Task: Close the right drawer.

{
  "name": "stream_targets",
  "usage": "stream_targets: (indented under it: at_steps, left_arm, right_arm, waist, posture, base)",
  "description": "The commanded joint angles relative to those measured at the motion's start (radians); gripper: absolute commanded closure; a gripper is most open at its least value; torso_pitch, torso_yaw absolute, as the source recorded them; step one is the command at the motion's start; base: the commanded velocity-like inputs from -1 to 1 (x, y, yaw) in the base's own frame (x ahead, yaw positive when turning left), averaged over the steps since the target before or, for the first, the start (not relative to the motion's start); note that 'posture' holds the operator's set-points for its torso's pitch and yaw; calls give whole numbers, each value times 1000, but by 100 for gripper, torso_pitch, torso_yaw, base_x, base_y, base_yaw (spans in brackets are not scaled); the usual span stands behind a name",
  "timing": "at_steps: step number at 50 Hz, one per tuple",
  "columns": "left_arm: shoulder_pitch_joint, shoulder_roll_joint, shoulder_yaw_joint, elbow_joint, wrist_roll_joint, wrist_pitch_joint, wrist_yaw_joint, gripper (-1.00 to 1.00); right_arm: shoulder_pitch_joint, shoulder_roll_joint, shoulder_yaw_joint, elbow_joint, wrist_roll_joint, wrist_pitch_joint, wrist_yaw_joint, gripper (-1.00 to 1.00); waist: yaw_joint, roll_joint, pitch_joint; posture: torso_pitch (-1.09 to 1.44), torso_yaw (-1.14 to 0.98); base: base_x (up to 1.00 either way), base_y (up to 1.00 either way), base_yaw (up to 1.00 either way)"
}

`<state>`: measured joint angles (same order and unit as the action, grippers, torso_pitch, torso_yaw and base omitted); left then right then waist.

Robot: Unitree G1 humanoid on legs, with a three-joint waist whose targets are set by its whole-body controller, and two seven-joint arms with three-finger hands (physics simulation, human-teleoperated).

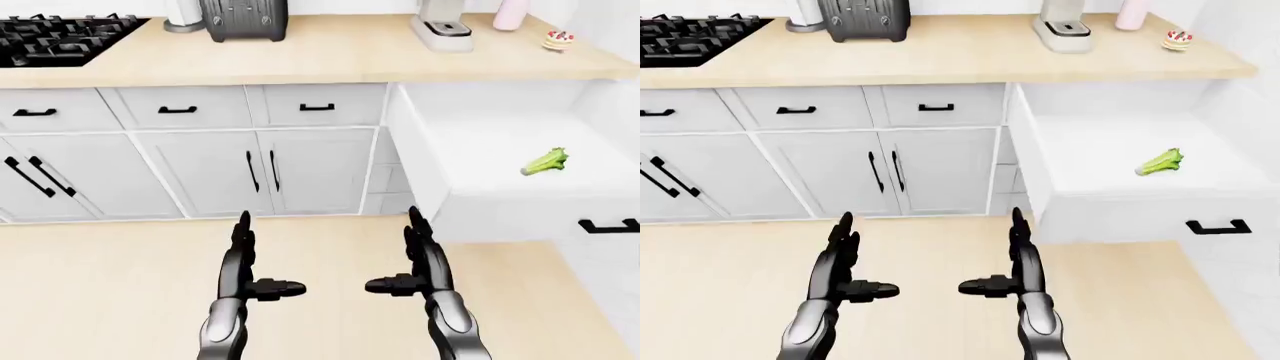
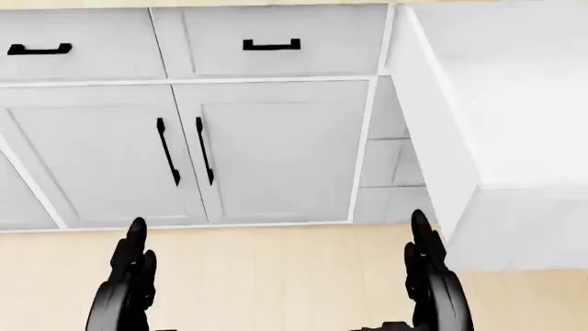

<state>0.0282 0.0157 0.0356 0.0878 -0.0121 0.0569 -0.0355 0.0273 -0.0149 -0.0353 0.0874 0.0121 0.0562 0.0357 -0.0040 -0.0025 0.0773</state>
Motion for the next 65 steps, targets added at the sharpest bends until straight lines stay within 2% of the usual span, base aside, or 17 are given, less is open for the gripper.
stream_targets:
  at_steps: [1,2,3,5,7,8,19,23,31,37,42,45,51,56,65]
  left_arm:
    - [-29,1,-3,-109,4,-34,8,-100]
    - [-28,1,-4,-115,6,-31,9,-100]
    - [-27,1,-2,-115,6,-31,10,-100]
    - [-27,2,0,-114,5,-30,12,-100]
    - [-25,2,2,-122,3,-24,11,-100]
    - [-24,2,3,-124,2,-21,12,-100]
    - [-46,8,17,-133,-6,11,11,-100]
    - [-91,21,32,-182,-18,96,17,-100]
    - [-214,54,57,-354,-13,335,36,-100]
    - [-407,109,92,-397,-34,526,42,-100]
    - [-522,136,103,-425,-66,640,63,-100]
    - [-626,168,107,-439,-77,739,76,-100]
    - [-752,199,102,-435,-83,834,91,-100]
    - [-850,242,119,-444,-87,920,88,-100]
    - [-895,282,139,-449,-96,954,91,-100]
  right_arm:
    - [-21,-6,-9,-122,18,-34,6,-100]
    - [-20,-6,-8,-130,16,-29,5,-100]
    - [-20,-6,-9,-135,10,-27,-2,-100]
    - [-21,-6,-10,-132,9,-28,-2,-100]
    - [-19,-4,-5,-147,4,-16,-5,-100]
    - [-19,-4,-6,-158,5,-8,-4,-100]
    - [-66,-12,-21,-124,26,9,4,-100]
    - [-108,-24,-28,-168,29,80,1,-100]
    - [-226,-55,-49,-278,20,258,-3,-100]
    - [-414,-105,-72,-318,19,438,-12,-100]
    - [-550,-146,-97,-319,40,546,-19,-100]
    - [-630,-175,-112,-339,64,626,-28,-100]
    - [-744,-221,-127,-324,108,707,-34,-100]
    - [-842,-277,-149,-315,145,778,-33,-100]
    - [-936,-335,-160,-243,163,802,-31,-100]
  waist:
    - [-2,-8,-1]
    - [1,-7,-37]
    - [6,-1,-63]
    - [5,-8,-18]
    - [6,-8,-68]
    - [7,-8,-74]
    - [7,-4,-86]
    - [8,-3,-93]
    - [6,-3,-94]
    - [7,-2,-90]
    - [6,-2,-84]
    - [8,-2,-83]
    - [8,-4,-73]
    - [9,-4,-67]
    - [8,-4,-58]
  posture:
    - [0,0]
    - [0,0]
    - [0,0]
    - [0,0]
    - [0,0]
    - [0,0]
    - [0,0]
    - [0,0]
    - [0,0]
    - [0,0]
    - [0,0]
    - [0,0]
    - [0,0]
    - [0,0]
    - [0,0]
  base:
    - [0,0,0]
    - [0,0,0]
    - [0,0,0]
    - [0,0,0]
    - [0,0,0]
    - [0,0,0]
    - [0,0,0]
    - [0,0,0]
    - [0,0,0]
    - [0,0,0]
    - [0,0,0]
    - [0,0,0]
    - [0,0,0]
    - [0,0,0]
    - [0,0,0]
